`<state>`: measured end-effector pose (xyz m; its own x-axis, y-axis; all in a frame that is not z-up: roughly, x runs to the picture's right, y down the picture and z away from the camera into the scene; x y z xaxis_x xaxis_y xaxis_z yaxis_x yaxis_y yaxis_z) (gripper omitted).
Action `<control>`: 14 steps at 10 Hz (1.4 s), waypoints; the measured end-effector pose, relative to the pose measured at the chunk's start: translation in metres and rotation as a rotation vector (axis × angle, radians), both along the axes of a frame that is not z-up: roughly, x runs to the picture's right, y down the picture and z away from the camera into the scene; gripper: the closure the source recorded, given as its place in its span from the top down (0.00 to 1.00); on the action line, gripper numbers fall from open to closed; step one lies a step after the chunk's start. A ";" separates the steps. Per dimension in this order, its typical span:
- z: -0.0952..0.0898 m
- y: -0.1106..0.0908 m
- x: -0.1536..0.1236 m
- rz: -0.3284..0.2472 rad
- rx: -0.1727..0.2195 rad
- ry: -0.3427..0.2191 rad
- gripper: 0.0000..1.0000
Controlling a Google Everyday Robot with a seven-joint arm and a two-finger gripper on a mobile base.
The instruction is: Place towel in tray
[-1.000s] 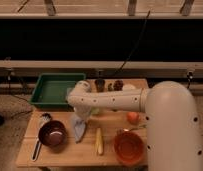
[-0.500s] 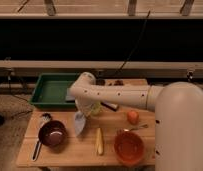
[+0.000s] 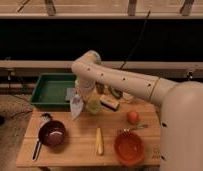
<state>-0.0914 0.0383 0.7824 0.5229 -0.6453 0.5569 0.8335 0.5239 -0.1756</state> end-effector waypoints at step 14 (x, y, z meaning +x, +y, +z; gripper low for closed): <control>0.072 -0.088 -0.114 0.215 0.113 0.015 0.37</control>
